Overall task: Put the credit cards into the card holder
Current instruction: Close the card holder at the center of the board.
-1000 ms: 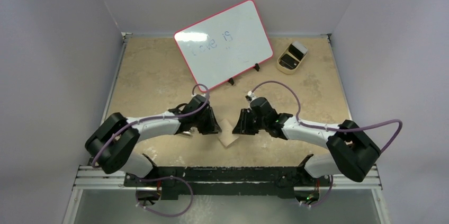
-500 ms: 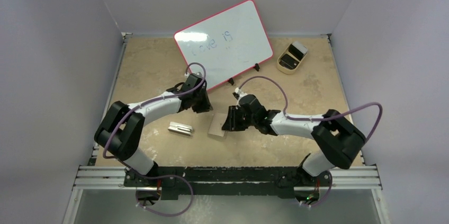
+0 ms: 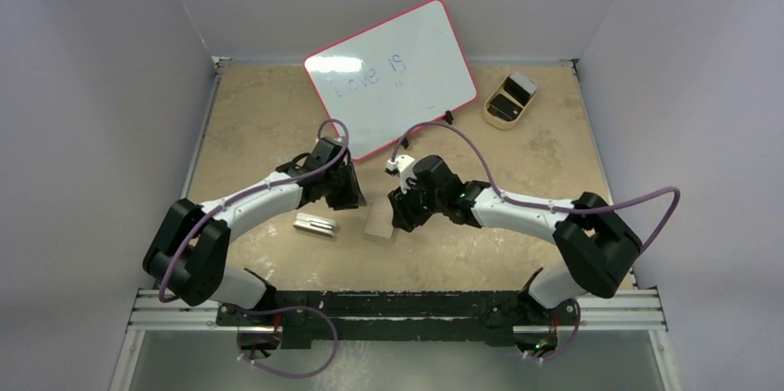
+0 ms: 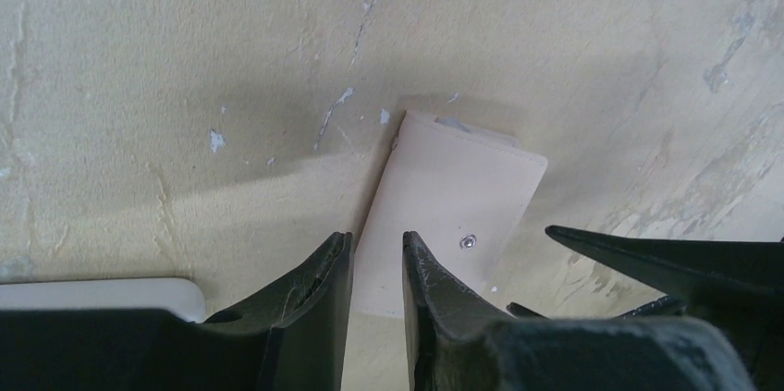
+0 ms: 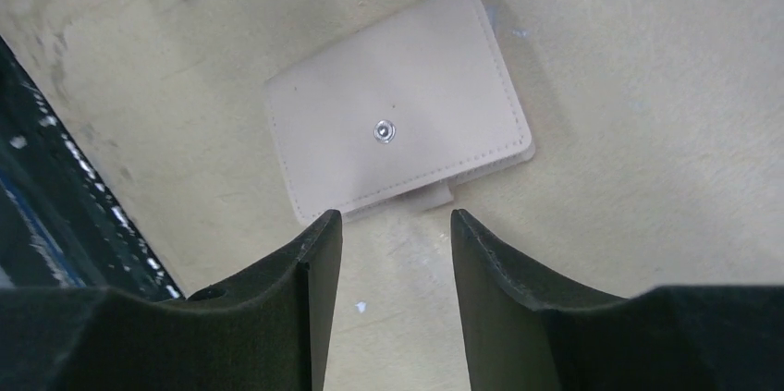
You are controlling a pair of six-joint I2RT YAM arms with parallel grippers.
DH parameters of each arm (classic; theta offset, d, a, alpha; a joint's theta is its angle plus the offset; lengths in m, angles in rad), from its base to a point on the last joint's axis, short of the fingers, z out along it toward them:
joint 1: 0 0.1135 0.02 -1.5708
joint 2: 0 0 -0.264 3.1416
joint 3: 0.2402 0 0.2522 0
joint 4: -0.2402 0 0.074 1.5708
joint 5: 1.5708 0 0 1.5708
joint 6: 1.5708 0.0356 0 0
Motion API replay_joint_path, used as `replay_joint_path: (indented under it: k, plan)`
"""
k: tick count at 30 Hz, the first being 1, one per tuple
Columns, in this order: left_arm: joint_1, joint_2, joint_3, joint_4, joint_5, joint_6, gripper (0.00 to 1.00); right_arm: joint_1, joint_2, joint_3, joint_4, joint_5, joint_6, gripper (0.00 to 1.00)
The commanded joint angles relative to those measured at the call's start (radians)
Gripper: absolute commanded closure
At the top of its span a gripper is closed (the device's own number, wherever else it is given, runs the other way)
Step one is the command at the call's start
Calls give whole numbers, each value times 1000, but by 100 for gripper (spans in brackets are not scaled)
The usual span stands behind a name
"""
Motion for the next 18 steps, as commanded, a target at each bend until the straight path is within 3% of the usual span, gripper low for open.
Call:
replay_joint_path:
  k: [1, 9, 18]
  plan:
    - [25, -36, 4, 7, 57, 20, 74, 7, 28, 92, -66, -29, -222, 50]
    - [66, -27, -26, 36, 111, 28, 74, 37, 168, 151, -107, -13, -333, 50]
    - [85, 13, -55, 87, 164, 25, 74, 72, 187, 184, -85, -57, -400, 52]
